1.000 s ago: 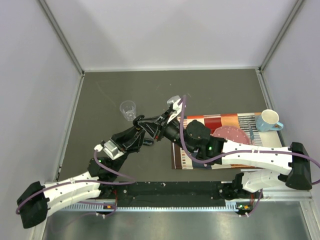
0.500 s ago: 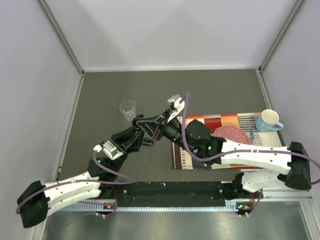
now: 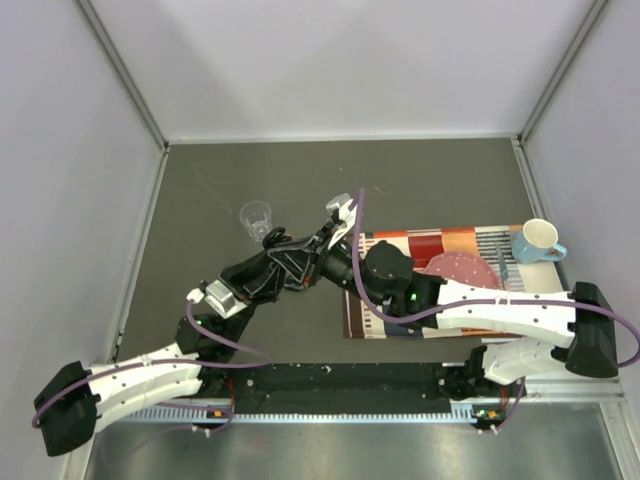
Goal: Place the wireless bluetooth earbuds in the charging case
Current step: Place the earbud in the charging case.
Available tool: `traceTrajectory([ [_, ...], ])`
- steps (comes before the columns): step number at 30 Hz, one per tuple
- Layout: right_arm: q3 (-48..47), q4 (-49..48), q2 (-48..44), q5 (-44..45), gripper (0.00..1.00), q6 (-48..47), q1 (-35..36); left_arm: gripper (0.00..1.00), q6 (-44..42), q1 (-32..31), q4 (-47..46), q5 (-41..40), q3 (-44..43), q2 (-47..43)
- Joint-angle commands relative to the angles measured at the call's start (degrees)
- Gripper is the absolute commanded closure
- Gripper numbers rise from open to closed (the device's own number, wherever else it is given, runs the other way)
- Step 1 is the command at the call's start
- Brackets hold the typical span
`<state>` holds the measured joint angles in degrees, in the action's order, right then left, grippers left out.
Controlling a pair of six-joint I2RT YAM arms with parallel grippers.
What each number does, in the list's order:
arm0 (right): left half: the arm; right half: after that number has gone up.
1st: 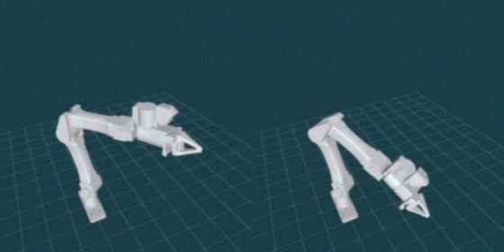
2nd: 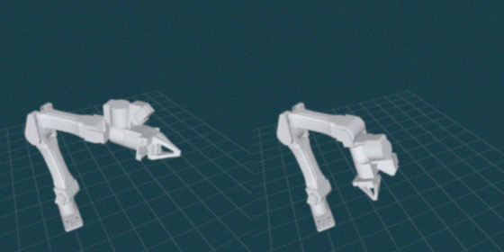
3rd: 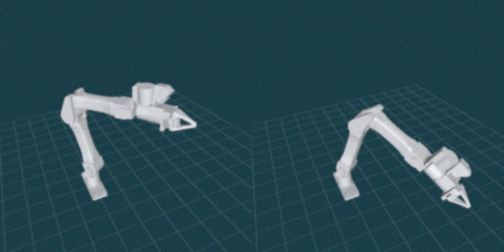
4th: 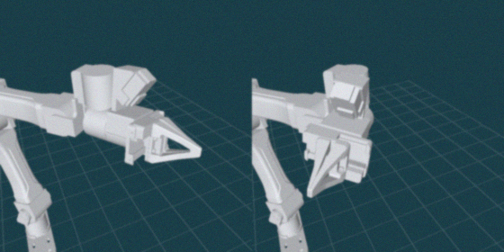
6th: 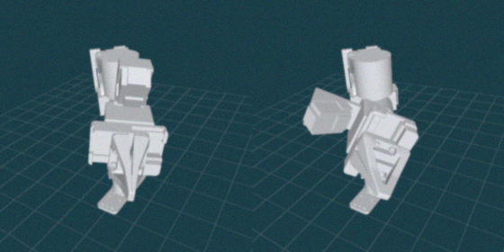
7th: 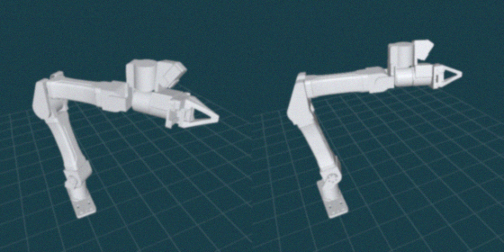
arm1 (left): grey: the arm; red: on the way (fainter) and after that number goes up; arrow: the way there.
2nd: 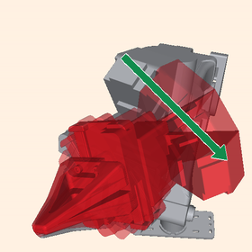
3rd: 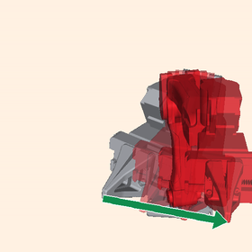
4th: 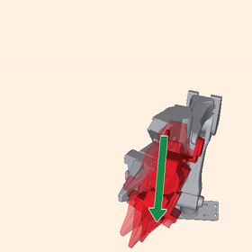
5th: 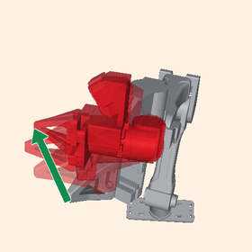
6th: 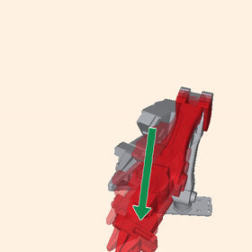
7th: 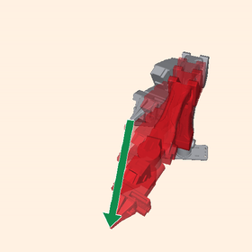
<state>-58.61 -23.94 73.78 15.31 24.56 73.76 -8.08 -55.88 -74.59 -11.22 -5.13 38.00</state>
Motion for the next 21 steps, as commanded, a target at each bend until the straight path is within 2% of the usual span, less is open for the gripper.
traceTrajectory([
  [1, -4.3, -1.2, 0.3, 0.5, 1.0, -1.7, 0.2, 1.0, -0.2, 0.0, -12.7, 0.4, -0.2, -0.8],
  [9, -7.3, -1.9, -0.3, -0.7, 1.0, -2.2, 0.2, 1.0, 0.0, 0.1, -13.1, -0.9, 1.2, -1.4],
  [21, -4.7, -2.2, 0.8, -0.2, 1.0, 0.0, -1.2, 1.0, 0.3, 0.1, -11.5, 0.5, 0.1, -2.9],
])
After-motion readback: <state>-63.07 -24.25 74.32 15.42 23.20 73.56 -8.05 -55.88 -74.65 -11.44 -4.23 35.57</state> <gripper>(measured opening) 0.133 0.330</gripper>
